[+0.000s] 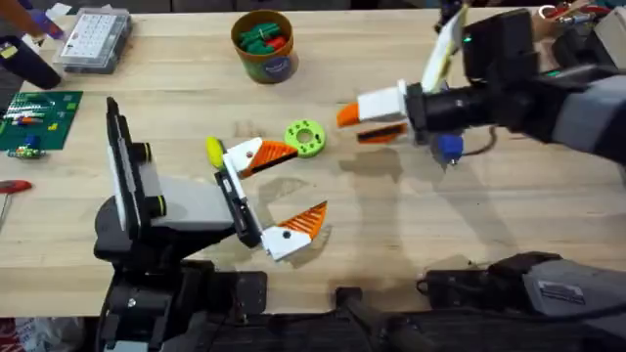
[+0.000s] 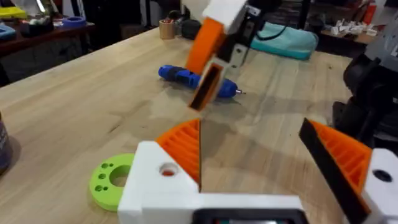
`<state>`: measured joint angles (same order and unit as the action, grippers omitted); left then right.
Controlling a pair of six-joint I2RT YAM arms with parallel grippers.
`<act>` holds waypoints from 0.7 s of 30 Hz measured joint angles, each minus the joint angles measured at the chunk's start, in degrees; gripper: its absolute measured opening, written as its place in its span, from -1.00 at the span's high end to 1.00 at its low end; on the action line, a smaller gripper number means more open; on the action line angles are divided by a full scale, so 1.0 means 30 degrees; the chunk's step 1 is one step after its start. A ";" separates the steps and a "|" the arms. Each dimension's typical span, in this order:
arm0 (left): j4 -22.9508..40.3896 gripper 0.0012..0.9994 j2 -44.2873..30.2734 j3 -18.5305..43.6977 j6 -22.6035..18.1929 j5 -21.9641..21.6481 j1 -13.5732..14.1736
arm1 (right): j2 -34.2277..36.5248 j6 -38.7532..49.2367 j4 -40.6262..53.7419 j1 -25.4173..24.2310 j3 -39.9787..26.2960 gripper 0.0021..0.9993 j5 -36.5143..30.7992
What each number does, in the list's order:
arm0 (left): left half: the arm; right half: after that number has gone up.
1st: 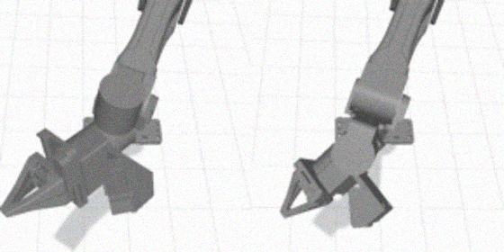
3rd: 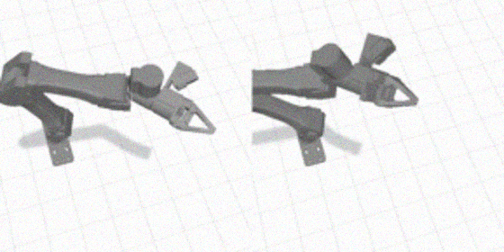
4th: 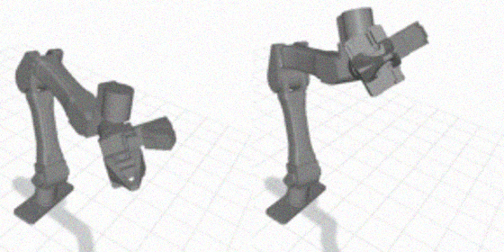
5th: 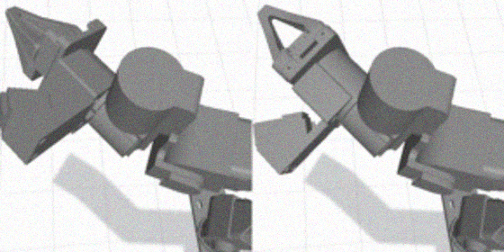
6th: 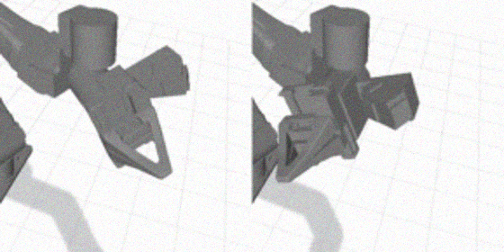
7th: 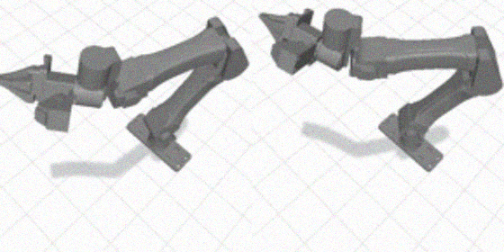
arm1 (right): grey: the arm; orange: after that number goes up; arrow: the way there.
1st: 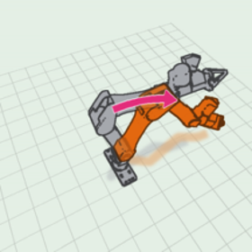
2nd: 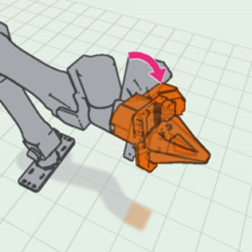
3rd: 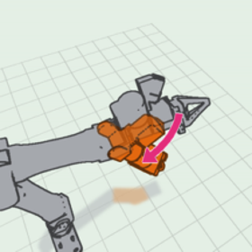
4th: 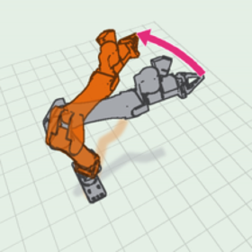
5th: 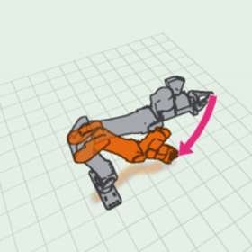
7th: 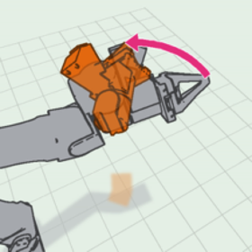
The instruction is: Pick up the gripper from the table and insert it into the empty holder that is missing its gripper. Then pick up a screw, insert it into the mounting hole, and use the screwdriver to tighten it. Finally, clean up the table by picking up the vegetable and placing it into the bucket.
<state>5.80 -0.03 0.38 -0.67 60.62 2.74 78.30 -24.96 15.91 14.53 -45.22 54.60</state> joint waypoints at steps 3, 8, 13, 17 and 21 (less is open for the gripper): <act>0.0000 -0.97 0.0007 0.0000 0.0000 0.0006 0.0000 | -0.0882 0.2725 0.4354 -0.0268 -0.1111 -0.99 -0.1783; 0.0000 -0.97 0.0001 0.0000 0.0000 0.0002 0.0000 | -0.1191 0.7342 1.0185 0.0285 -0.4802 -1.00 -0.5618; 0.0000 -0.97 0.0007 0.0000 0.0000 0.0000 0.0000 | -0.1126 0.9969 1.1403 0.1972 -0.7294 -1.00 -0.9250; 0.0000 -0.97 0.0007 0.0000 0.0000 0.0000 0.0000 | -0.0301 1.1020 1.2150 0.3622 -0.8523 -1.00 -1.2704; 0.0000 -0.97 0.0000 0.0000 0.0000 0.0006 0.0000 | 0.0739 1.1540 1.2570 0.4733 -0.9140 -1.00 -1.4740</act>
